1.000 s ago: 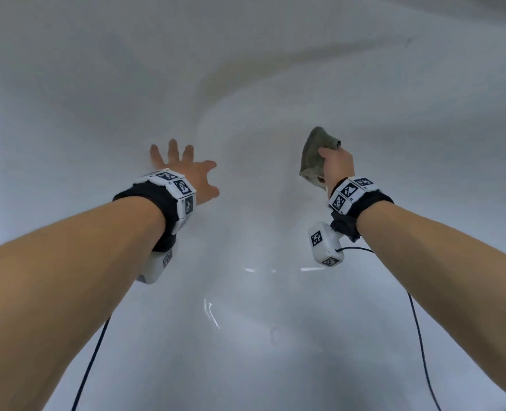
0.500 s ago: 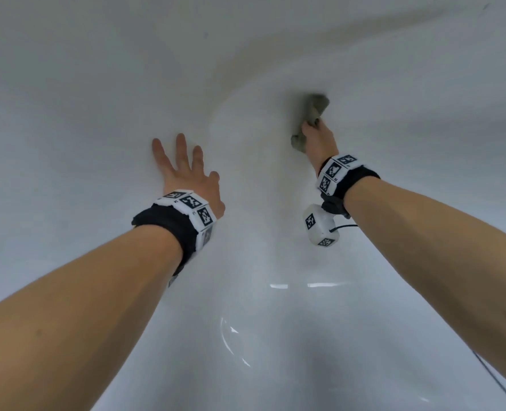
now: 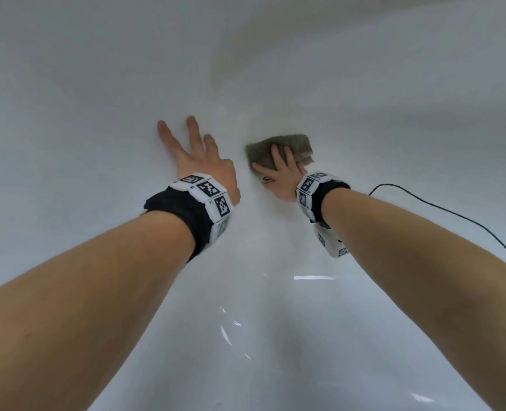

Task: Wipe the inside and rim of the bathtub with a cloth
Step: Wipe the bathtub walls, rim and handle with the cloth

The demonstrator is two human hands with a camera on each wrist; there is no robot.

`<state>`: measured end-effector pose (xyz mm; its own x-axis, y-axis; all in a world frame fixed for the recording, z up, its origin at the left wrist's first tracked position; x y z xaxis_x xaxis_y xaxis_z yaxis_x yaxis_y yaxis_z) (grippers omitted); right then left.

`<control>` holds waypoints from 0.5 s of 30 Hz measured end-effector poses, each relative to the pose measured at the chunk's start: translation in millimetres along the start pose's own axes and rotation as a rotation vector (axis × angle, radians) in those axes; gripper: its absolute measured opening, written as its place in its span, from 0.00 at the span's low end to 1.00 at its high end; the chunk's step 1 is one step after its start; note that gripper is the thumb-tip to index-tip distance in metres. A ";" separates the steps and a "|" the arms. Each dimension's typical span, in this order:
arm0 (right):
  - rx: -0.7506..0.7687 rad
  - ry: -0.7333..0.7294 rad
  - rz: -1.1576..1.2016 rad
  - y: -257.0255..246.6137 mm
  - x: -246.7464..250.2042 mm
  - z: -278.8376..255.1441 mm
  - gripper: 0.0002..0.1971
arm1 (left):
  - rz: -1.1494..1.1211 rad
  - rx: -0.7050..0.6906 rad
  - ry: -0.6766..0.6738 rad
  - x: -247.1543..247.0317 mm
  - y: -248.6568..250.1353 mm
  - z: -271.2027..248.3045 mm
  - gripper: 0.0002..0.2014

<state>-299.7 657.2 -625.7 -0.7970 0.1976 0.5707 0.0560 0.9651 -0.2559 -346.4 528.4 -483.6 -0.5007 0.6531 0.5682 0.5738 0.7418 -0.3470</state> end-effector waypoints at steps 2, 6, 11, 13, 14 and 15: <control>0.096 -0.065 -0.070 -8.3 -23.1 -13.2 0.25 | -0.018 0.000 -0.028 0.7 2.9 -0.8 0.30; 0.280 -0.218 -0.259 -14.8 -72.8 -62.2 0.24 | -0.086 -0.009 -0.085 -2.8 14.6 -2.2 0.28; 0.311 -0.298 -0.366 11.3 -92.2 -94.6 0.24 | -0.151 -0.059 -0.118 -9.9 29.8 -5.9 0.28; 0.261 -0.247 -0.379 29.3 -68.8 -80.3 0.25 | -0.146 -0.059 -0.127 -14.2 30.4 -6.0 0.28; 0.207 -0.207 -0.331 40.5 -52.4 -69.5 0.25 | -0.149 -0.056 -0.126 -16.4 30.2 -5.7 0.28; 0.146 -0.158 -0.266 52.6 -34.2 -57.3 0.25 | -0.156 -0.054 -0.120 -18.5 30.2 -5.1 0.28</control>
<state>-235.0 711.0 -613.9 -0.8562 -0.0978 0.5073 -0.2436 0.9423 -0.2296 -316.5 538.0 -500.8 -0.6580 0.5471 0.5174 0.5155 0.8281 -0.2201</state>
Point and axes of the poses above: each hand's wrist, its own z-axis towards the middle knuckle, its own x-axis out of the back of the hand, y = z × x, the point moved 7 cm from there along z, towards the middle knuckle, and after that the axes turned 1 degree about y, right-handed, at the moved point
